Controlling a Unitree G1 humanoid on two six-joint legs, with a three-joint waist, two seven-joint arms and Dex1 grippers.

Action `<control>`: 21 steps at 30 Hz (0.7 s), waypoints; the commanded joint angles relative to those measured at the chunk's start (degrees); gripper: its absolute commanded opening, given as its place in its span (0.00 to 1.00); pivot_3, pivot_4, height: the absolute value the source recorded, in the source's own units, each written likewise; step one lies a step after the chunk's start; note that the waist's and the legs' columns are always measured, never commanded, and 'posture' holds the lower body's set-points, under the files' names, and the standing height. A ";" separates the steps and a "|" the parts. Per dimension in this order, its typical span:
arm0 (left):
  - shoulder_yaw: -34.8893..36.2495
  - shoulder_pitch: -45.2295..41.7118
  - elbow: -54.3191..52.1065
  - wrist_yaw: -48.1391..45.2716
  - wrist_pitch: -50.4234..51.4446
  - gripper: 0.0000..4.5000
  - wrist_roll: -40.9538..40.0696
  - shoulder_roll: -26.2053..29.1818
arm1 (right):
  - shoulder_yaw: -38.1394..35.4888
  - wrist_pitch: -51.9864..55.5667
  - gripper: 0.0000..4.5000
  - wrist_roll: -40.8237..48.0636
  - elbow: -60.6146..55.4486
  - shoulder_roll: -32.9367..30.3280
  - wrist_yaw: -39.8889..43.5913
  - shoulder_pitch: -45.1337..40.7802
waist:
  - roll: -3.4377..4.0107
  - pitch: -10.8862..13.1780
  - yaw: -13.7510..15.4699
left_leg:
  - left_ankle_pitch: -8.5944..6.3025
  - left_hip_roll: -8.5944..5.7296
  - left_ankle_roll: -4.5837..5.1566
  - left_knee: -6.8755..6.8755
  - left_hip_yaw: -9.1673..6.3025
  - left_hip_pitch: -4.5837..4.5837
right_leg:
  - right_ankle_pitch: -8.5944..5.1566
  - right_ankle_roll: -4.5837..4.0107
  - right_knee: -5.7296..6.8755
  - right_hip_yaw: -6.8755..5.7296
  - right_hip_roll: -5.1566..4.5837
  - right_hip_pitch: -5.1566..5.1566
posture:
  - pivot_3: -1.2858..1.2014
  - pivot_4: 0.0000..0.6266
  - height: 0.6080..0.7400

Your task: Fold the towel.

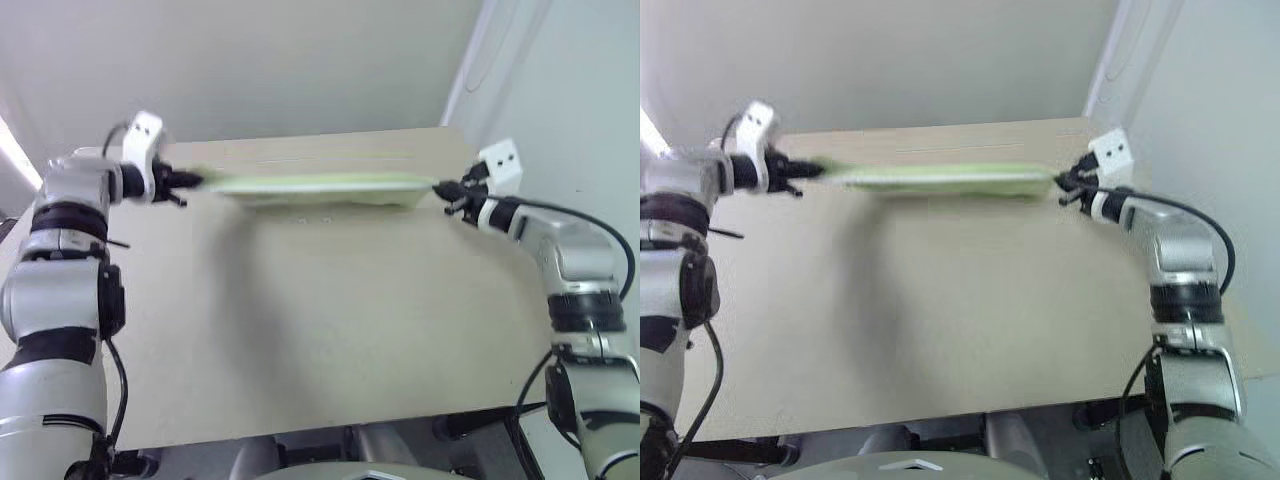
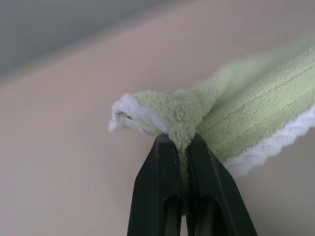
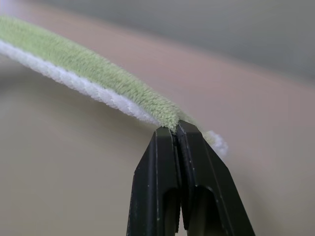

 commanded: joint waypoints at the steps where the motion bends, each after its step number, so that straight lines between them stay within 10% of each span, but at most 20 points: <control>1: -2.27 6.96 -8.08 -5.77 5.82 0.00 0.86 4.61 | -3.38 5.93 0.00 3.93 -11.76 -3.23 1.62 4.75 | -0.02 0.01 -0.09 | 0.00 0.01 0.00 0.03 0.00 0.02 | -0.01 -0.02 0.05 0.00 0.03 0.00 | 0.52 0.00 0.79; 21: 3.74 49.70 -55.64 -15.17 28.77 0.00 -15.25 24.85 | -21.02 18.91 0.00 21.22 -43.33 -18.68 14.43 45.47 | -0.14 0.00 0.80 | 0.00 0.07 0.00 0.14 -0.01 0.38 | -0.35 -0.16 -0.01 -0.01 0.02 0.41 | 0.52 0.00 0.79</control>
